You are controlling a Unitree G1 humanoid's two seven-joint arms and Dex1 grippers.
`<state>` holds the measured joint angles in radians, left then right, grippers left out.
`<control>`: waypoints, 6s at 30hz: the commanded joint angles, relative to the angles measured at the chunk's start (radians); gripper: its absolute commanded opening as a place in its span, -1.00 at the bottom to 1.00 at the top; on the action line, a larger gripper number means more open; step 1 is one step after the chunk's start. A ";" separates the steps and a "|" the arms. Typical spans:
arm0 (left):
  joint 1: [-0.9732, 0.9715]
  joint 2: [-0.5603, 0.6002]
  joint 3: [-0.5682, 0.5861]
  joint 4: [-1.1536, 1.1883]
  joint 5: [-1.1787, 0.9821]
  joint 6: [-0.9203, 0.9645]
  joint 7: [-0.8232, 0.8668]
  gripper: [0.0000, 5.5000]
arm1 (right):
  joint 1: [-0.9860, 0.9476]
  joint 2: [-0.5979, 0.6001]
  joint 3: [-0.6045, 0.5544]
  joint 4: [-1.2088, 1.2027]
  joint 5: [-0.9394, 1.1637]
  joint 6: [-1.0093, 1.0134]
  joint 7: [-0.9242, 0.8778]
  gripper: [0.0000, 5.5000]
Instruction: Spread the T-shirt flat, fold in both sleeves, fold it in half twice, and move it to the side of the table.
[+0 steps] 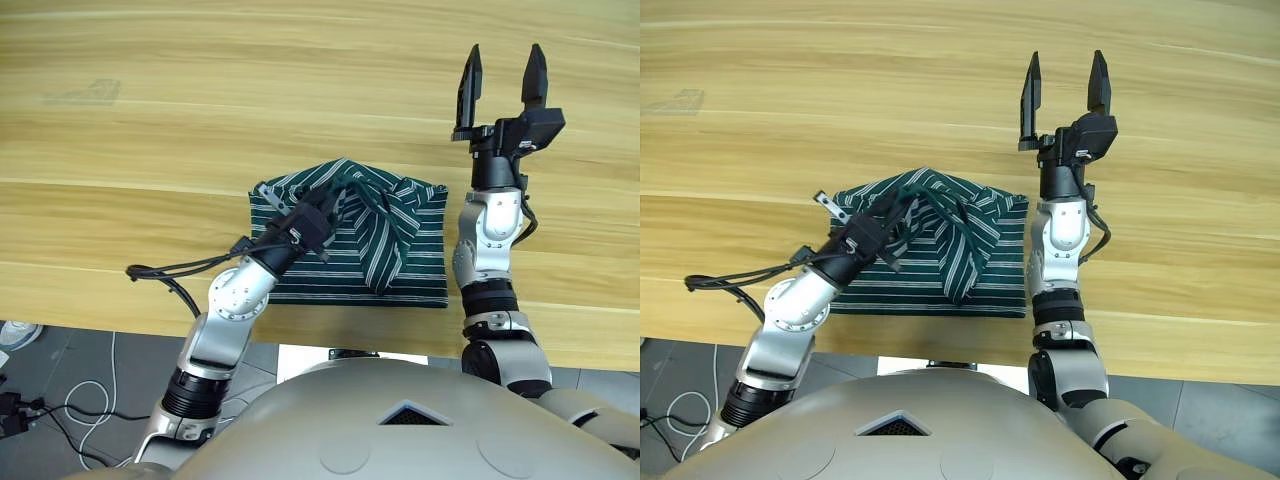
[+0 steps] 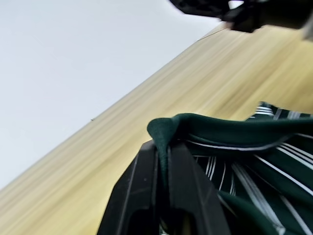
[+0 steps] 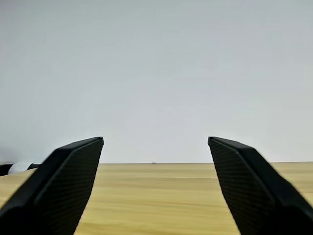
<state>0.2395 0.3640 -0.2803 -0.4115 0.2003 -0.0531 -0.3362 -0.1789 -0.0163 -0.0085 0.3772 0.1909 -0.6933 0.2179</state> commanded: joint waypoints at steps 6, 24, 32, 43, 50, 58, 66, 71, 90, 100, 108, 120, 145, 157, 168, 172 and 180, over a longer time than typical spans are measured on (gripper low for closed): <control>-0.154 0.114 0.160 -0.059 -0.028 0.062 -0.087 -0.99 | 0.316 -0.180 0.173 -0.420 0.281 0.270 0.433 0.44; -0.172 0.111 0.096 -0.044 0.032 0.036 -0.096 -0.99 | 0.619 -0.212 0.405 -0.755 -0.095 0.467 0.275 0.44; -0.175 0.103 0.105 -0.085 0.019 0.038 -0.101 -0.99 | 0.620 -0.211 0.408 -0.674 -0.140 0.479 0.218 0.44; -0.157 0.111 0.131 -0.123 -0.005 0.043 -0.118 -0.99 | 0.606 -0.209 0.406 -0.620 -0.164 0.407 0.199 0.24; -0.148 0.112 0.120 -0.106 0.010 0.032 -0.114 -0.99 | 0.591 -0.210 0.411 -0.611 -0.179 0.390 0.193 -0.26; -0.148 0.116 0.122 -0.058 0.028 0.014 -0.104 -0.99 | 0.554 -0.214 0.400 -0.595 -0.198 0.374 0.189 -0.78; -0.120 0.122 0.139 -0.029 0.037 -0.005 -0.098 -0.99 | 0.523 -0.236 0.368 -0.601 -0.199 0.364 0.200 -1.00; -0.176 0.190 0.198 -0.011 0.042 -0.006 -0.135 -0.99 | 0.306 -0.352 0.169 -0.599 -0.152 0.398 0.229 -1.00; -1.583 0.173 0.021 1.227 0.181 -0.013 -0.146 -0.99 | -1.054 -0.532 0.081 0.554 -0.253 0.389 0.264 -1.00; -1.885 0.099 -0.121 1.622 0.311 -0.175 0.016 -0.99 | -1.283 -0.557 0.172 0.873 -0.439 0.278 -0.015 -1.00; -1.203 0.188 -0.154 1.264 0.237 -0.446 -0.232 -0.99 | -0.629 -0.472 0.202 0.610 -0.318 0.034 0.331 -1.00; -0.464 0.410 0.011 0.360 0.158 -0.263 -0.356 -0.99 | -0.145 -0.521 0.115 -0.022 0.116 0.390 0.765 -0.88; 0.044 0.648 -0.019 -0.115 0.137 -0.197 -0.634 -0.31 | 0.300 -0.740 0.301 -0.580 0.188 0.626 1.087 0.66; -0.146 0.499 0.300 -0.052 -0.424 0.018 -0.503 -0.15 | 0.112 -0.737 0.153 -0.219 -0.077 0.436 0.838 0.86; -0.254 0.328 0.182 0.206 -0.088 -0.086 -0.244 -0.15 | -0.135 -0.716 0.243 0.215 -0.584 0.213 0.324 0.86; -0.250 0.279 0.119 0.265 -0.012 -0.128 -0.210 -0.15 | -0.156 -0.678 0.292 0.263 -0.624 0.185 0.278 0.86; -0.214 0.290 0.137 0.287 0.006 -0.155 -0.199 -0.15 | -0.228 -0.786 0.222 0.222 -0.630 0.206 0.206 0.86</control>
<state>0.0121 0.6404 -0.1579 -0.1294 0.1969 -0.2004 -0.5384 -0.3884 -0.7738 0.2441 0.6522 -0.4549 -0.4980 0.4275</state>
